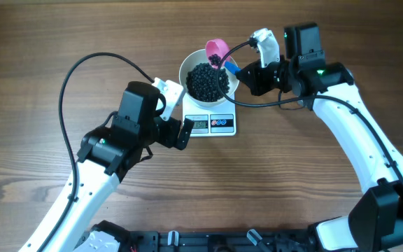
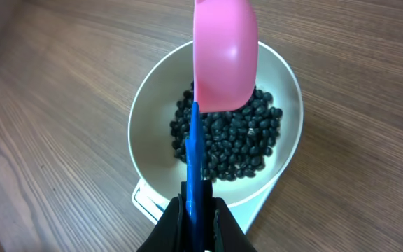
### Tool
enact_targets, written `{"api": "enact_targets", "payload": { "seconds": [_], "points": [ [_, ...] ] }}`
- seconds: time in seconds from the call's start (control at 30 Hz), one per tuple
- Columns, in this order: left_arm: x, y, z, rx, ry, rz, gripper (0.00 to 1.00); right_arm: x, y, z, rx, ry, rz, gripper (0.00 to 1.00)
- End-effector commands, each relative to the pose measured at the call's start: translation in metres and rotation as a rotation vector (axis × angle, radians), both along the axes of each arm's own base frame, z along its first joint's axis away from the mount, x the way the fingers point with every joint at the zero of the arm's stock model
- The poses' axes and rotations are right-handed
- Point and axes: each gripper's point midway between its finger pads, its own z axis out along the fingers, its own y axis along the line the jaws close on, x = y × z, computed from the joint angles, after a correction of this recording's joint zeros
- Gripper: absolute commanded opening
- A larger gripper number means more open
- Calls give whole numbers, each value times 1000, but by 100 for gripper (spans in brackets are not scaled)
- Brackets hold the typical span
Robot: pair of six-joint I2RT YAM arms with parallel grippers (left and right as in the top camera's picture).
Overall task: Scoop item into bowl and weigh 150g on scale
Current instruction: 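Tilt the pink cup over the white bowl to pour a few beans, then move the pink cup with the right gripper back and drop it in the tub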
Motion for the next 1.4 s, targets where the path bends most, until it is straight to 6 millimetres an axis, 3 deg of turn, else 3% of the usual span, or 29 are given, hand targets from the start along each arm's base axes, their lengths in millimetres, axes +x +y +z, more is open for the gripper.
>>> {"api": "enact_targets", "payload": {
  "seconds": [0.0,0.23,0.47,0.83,1.0,1.37],
  "points": [
    [4,0,6,3,-21,-9,100,-1,6,1,38,24,13,4],
    [4,0,6,3,-21,-10,100,3,1,2,91,92,-81,4],
    [4,0,6,3,-21,-9,100,7,2,28,295,145,-82,4],
    [4,0,6,3,-21,-10,100,17,-51,38,375,209,-243,4],
    [4,0,6,3,-21,-9,100,16,-86,45,348,191,-351,4],
    [4,0,6,3,-21,-9,100,-36,-159,39,205,267,-527,4]
  ]
}}
